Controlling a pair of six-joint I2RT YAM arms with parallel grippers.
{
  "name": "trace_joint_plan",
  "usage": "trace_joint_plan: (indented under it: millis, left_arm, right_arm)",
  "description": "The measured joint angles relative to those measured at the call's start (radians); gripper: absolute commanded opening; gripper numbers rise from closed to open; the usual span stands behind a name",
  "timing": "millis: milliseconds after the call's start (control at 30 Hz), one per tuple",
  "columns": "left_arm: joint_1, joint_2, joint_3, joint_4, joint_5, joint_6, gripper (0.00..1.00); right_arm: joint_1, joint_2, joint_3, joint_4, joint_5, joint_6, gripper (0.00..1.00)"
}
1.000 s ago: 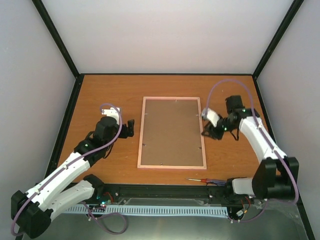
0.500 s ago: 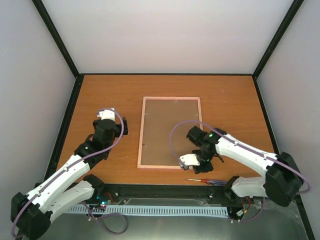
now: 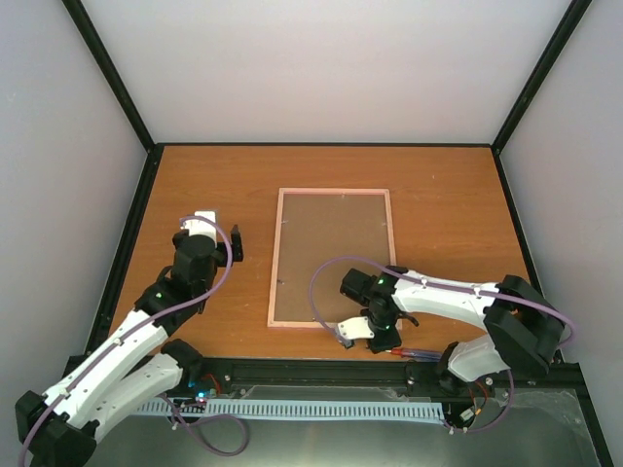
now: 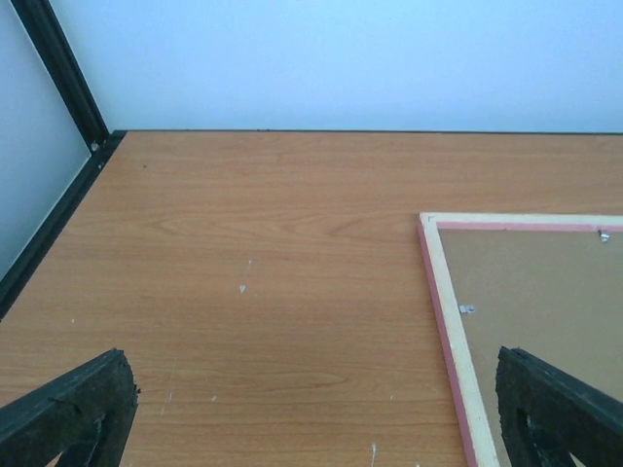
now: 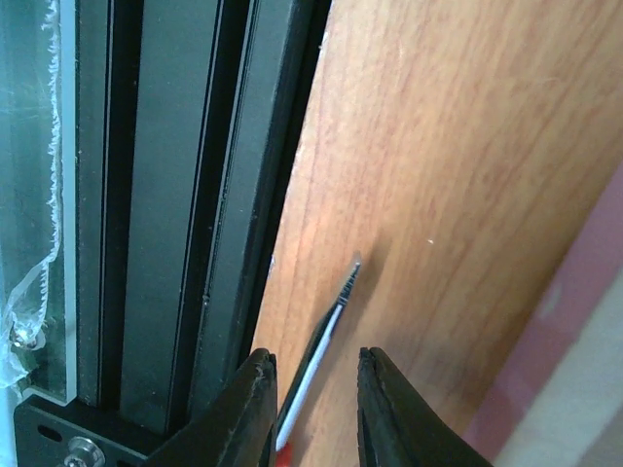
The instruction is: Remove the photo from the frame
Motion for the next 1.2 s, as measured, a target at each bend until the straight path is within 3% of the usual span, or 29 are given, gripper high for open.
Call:
trace_joint_plan:
  millis: [233,533,733,1033,1200]
  left_arm:
    - [0.020,-0.027,-0.003,0.011,0.006,0.016,1.00]
    - [0.034,-0.002,-0.003,0.013,0.010,0.024,1.00]
    - [0.036,-0.007,-0.006,0.023,0.018,0.032,1.00]
    - [0.039,-0.034,-0.015,0.047,0.081,0.048,1.00]
    - [0.040,-0.040,-0.016,0.071,0.138,0.051,1.00]
  right_arm:
    - [0.043,0.027,-0.017,0.033,0.009,0.052,0.22]
    - [0.073,0.076,-0.006,0.088,0.022,0.162,0.04]
    - [0.074,0.115,0.085,0.084,-0.008,0.222,0.03]
    - [0.052,0.154,0.309,-0.092,-0.234,0.166,0.03]
    - [-0.068,0.226,0.455,-0.209,-0.407,0.105,0.03]
